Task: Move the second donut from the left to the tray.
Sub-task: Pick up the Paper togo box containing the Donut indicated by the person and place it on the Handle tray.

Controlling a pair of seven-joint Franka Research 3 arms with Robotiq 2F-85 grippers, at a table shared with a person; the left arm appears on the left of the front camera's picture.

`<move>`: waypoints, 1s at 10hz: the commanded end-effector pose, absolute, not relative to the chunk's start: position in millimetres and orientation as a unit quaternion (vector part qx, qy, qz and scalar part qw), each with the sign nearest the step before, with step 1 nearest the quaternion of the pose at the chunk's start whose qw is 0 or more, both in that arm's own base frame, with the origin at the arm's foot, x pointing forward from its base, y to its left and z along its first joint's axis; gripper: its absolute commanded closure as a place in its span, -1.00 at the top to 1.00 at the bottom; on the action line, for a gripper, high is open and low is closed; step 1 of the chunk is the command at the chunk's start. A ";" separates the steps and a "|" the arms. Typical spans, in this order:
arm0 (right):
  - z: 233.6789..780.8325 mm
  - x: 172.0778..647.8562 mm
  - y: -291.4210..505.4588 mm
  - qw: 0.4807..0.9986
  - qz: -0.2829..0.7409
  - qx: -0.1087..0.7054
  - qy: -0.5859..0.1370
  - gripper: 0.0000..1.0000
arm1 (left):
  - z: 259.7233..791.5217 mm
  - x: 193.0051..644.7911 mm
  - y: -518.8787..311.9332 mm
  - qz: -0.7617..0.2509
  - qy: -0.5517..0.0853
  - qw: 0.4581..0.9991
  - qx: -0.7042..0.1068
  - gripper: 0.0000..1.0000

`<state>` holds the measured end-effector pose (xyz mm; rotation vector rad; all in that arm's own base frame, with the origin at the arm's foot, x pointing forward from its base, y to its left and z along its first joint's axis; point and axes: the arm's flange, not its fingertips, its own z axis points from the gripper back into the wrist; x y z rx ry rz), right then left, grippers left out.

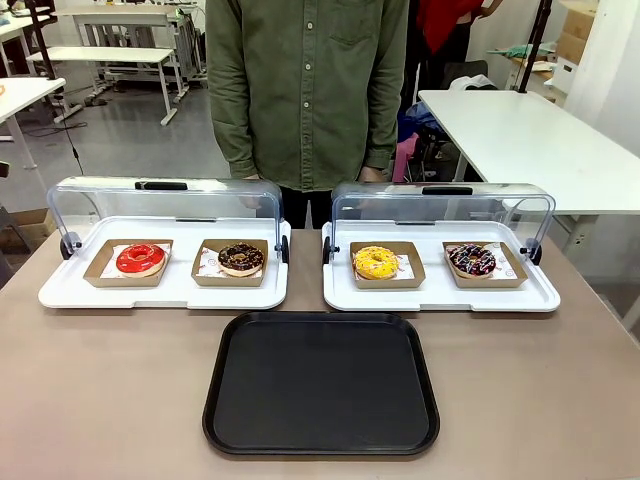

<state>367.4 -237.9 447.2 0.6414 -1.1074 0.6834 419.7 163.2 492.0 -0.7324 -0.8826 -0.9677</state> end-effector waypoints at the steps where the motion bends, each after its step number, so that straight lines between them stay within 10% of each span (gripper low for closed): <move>1: 448.5 368.6 -238.2 0.742 0.316 0.293 -0.514 1.00 | 493.5 419.6 163.6 -0.441 -0.401 0.728 -0.337 1.00; 10: 448.5 368.6 -238.2 0.742 0.316 0.293 -0.514 1.00 | 493.5 419.6 163.6 -0.441 -0.401 0.728 -0.337 1.00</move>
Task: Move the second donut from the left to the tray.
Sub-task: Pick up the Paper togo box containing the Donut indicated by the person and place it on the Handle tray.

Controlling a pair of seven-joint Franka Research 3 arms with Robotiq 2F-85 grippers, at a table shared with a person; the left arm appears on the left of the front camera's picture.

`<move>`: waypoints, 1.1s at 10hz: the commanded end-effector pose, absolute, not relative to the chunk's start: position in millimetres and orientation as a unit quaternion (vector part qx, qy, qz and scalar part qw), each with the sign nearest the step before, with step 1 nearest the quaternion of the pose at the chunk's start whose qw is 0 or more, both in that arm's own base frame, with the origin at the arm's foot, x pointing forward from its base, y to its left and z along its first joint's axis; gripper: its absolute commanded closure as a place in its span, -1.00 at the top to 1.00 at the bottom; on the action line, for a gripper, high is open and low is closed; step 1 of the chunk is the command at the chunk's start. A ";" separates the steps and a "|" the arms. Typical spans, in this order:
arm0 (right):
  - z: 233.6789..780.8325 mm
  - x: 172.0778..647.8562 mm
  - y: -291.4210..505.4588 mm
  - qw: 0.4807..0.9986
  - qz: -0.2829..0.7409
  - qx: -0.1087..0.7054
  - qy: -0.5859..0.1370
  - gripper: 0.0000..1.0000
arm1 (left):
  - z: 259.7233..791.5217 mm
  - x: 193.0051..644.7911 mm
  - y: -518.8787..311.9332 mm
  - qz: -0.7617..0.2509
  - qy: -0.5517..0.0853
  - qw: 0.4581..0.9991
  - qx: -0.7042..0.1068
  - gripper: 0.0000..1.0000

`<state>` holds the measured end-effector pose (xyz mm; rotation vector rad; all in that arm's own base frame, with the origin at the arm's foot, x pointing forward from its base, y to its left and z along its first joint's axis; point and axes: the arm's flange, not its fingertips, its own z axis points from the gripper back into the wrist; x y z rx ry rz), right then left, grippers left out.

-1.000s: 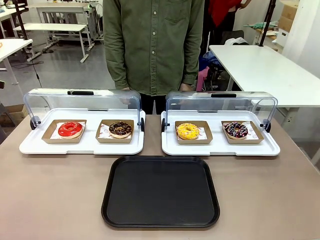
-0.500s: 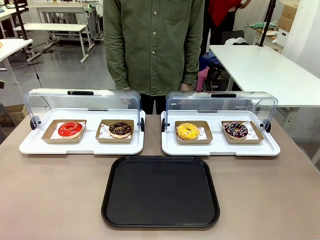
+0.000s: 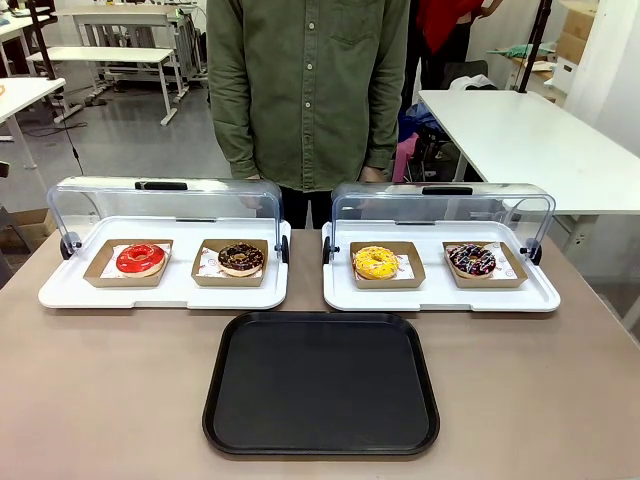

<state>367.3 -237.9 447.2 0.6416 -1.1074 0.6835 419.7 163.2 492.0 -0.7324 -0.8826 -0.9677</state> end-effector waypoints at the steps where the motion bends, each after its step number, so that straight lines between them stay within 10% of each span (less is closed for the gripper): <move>1: 448.5 368.6 -238.2 0.742 0.316 0.293 -0.514 1.00 | 493.5 419.6 163.6 -0.441 -0.401 0.728 -0.337 1.00; 11: 448.5 368.6 -238.2 0.742 0.316 0.293 -0.514 1.00 | 493.5 419.6 163.6 -0.441 -0.401 0.728 -0.337 1.00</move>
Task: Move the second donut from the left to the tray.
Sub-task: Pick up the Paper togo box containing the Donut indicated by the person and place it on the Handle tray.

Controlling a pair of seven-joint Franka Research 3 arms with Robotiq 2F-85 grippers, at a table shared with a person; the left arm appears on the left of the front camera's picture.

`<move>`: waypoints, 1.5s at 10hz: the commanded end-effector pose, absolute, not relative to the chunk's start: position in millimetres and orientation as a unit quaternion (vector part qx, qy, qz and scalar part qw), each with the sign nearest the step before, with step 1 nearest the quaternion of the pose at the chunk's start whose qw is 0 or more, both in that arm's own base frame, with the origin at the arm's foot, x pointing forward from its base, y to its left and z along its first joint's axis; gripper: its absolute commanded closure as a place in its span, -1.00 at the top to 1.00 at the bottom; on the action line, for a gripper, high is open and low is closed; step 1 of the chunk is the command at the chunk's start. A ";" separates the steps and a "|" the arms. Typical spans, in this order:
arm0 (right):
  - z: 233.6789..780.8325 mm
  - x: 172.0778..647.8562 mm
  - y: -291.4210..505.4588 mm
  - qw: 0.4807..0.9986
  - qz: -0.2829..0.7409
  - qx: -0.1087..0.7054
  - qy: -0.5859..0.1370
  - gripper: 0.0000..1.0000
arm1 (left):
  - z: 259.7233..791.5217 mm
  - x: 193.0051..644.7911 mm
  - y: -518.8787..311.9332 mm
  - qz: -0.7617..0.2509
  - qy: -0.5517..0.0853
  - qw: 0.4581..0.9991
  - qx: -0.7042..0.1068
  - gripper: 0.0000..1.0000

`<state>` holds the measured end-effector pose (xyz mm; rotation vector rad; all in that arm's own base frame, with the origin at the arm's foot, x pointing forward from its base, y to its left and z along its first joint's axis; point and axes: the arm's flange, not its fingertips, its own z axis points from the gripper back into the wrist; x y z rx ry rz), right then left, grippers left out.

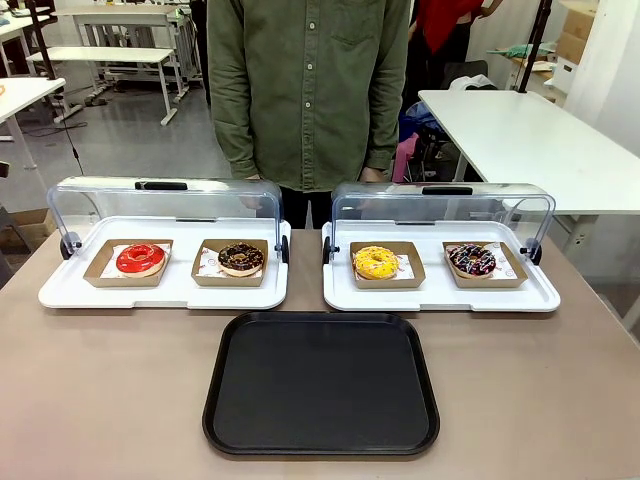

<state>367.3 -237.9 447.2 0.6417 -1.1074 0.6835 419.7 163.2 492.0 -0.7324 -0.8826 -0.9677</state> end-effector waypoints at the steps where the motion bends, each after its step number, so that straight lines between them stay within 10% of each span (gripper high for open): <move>1: 448.5 368.6 -238.2 0.742 0.316 0.293 -0.514 1.00 | 493.5 419.6 163.6 -0.441 -0.401 0.728 -0.337 1.00; 15: 448.5 368.6 -238.2 0.742 0.316 0.293 -0.514 1.00 | 493.5 419.6 163.6 -0.441 -0.401 0.728 -0.337 1.00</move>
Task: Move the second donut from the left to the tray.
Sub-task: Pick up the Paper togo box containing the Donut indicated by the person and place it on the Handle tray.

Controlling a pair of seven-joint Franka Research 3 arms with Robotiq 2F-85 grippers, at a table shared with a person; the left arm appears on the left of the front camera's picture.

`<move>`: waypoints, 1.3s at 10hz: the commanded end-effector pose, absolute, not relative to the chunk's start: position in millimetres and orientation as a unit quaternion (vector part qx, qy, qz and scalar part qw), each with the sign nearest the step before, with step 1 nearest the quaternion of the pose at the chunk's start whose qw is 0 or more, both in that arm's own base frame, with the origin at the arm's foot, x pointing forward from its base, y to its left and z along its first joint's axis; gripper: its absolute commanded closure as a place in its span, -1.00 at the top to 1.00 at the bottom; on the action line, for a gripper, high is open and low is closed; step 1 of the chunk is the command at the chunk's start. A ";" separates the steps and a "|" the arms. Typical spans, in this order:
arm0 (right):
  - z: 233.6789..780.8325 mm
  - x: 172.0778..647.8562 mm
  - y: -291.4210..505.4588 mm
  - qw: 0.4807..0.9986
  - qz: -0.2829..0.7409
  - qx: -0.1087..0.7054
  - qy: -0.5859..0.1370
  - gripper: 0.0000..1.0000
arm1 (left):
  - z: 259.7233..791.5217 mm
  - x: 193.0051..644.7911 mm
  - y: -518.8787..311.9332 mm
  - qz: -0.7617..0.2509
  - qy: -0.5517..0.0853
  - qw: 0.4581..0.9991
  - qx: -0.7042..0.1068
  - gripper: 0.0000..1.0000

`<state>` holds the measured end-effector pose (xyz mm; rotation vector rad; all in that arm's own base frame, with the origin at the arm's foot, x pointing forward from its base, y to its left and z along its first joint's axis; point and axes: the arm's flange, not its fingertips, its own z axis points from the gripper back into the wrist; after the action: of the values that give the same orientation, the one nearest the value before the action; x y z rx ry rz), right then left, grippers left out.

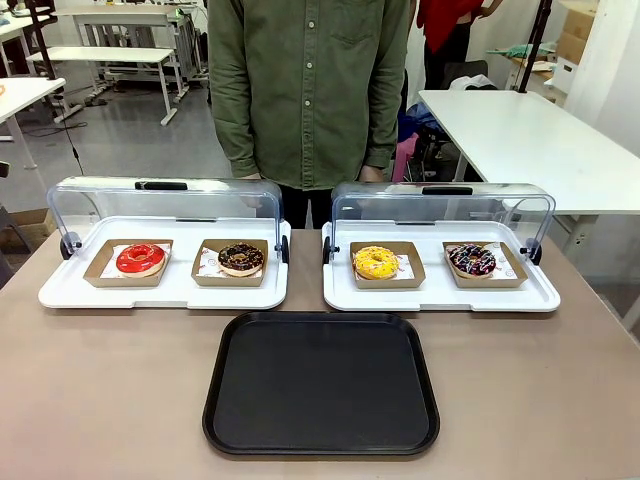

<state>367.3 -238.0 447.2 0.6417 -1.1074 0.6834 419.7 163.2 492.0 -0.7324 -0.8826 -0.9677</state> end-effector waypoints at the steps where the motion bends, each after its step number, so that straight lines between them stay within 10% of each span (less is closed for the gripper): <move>1: 448.5 368.6 -238.2 0.742 0.316 0.293 -0.514 1.00 | 493.5 419.6 163.6 -0.441 -0.401 0.728 -0.337 1.00; 13: 448.5 368.6 -238.2 0.742 0.316 0.293 -0.514 1.00 | 493.5 419.6 163.6 -0.441 -0.401 0.728 -0.337 1.00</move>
<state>367.3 -238.0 447.2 0.6417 -1.1074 0.6834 419.7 163.2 492.0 -0.7324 -0.8826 -0.9677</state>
